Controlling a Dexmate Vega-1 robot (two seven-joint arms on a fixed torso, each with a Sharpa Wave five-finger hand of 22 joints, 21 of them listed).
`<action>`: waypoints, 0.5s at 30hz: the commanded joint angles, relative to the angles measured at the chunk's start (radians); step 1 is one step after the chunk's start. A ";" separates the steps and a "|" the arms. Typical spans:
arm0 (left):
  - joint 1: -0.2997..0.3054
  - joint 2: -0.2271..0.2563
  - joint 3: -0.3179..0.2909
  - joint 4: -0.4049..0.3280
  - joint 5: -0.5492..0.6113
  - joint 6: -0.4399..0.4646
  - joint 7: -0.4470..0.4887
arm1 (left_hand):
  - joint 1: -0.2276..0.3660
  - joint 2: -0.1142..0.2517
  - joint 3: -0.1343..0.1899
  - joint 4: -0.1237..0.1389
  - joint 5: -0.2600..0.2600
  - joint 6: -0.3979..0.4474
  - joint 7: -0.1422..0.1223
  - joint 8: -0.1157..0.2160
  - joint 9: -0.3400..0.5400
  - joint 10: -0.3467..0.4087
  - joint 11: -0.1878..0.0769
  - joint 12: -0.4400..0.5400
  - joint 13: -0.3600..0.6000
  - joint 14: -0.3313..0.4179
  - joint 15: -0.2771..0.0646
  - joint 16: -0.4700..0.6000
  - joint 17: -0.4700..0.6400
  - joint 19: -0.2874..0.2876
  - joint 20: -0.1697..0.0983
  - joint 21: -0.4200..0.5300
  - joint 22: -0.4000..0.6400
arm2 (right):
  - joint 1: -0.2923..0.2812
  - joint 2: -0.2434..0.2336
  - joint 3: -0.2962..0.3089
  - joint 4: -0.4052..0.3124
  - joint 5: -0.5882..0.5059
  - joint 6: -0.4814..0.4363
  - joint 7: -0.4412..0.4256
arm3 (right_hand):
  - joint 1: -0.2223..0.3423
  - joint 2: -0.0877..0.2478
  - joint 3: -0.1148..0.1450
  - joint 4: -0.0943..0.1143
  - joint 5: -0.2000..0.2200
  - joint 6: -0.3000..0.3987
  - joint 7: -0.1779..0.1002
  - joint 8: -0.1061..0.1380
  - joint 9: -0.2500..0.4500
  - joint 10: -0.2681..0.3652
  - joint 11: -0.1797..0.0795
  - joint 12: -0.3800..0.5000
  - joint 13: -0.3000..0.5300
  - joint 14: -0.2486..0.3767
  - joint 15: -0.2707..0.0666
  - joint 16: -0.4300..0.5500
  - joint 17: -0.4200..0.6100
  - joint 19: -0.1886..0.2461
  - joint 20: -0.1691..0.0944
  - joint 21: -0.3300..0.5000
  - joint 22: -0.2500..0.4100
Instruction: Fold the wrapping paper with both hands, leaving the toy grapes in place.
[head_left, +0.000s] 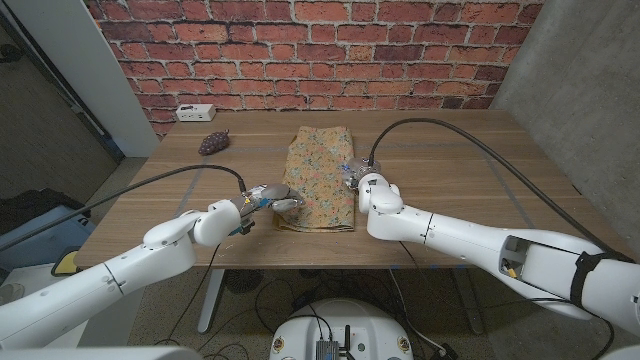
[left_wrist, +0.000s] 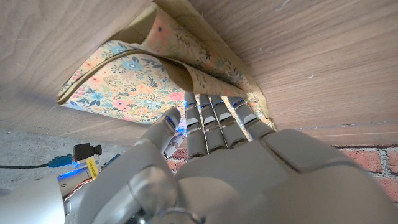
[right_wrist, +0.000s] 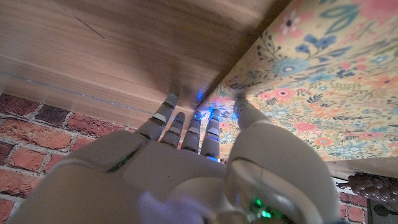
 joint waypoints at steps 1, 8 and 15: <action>-0.012 -0.004 0.011 0.003 0.010 -0.015 -0.018 | -0.008 -0.001 0.008 0.001 -0.001 0.004 0.001 -0.003 0.002 0.008 0.006 0.002 0.005 0.013 -0.005 0.000 0.002 0.046 0.046 0.000 0.005 | -0.026 -0.011 0.060 -0.052 -0.010 0.021 -0.122 | 0.006 0.002 -0.002 -0.004 0.005 -0.017 -0.004 -0.006 -0.001 -0.016 -0.001 -0.008 0.003 0.002 -0.041 0.008 -0.001 0.007 0.001 -0.008 0.005; -0.007 -0.006 0.011 -0.002 0.012 -0.016 -0.018 | -0.009 -0.001 0.009 0.001 -0.001 0.007 0.001 -0.002 0.002 0.009 0.004 0.001 0.005 0.016 -0.006 0.000 0.002 0.047 0.045 -0.002 0.006 | -0.020 0.002 0.082 -0.046 -0.026 0.046 -0.168 | 0.000 -0.004 -0.008 -0.003 0.004 -0.026 -0.010 -0.008 -0.001 -0.026 0.002 -0.011 0.003 0.002 -0.038 0.008 -0.003 0.005 0.007 -0.012 0.005; 0.009 0.001 0.005 -0.017 0.010 -0.008 -0.012 | -0.008 -0.001 0.011 0.000 -0.001 0.014 0.000 0.000 0.002 0.020 0.003 0.005 0.005 0.020 -0.006 0.000 0.001 0.048 0.044 -0.004 0.006 | 0.003 0.025 0.091 -0.005 -0.033 0.080 -0.179 | -0.007 -0.006 -0.012 0.000 0.003 -0.028 -0.012 -0.007 -0.001 -0.030 0.001 -0.012 0.003 0.001 -0.036 0.009 -0.004 0.007 0.011 -0.013 0.005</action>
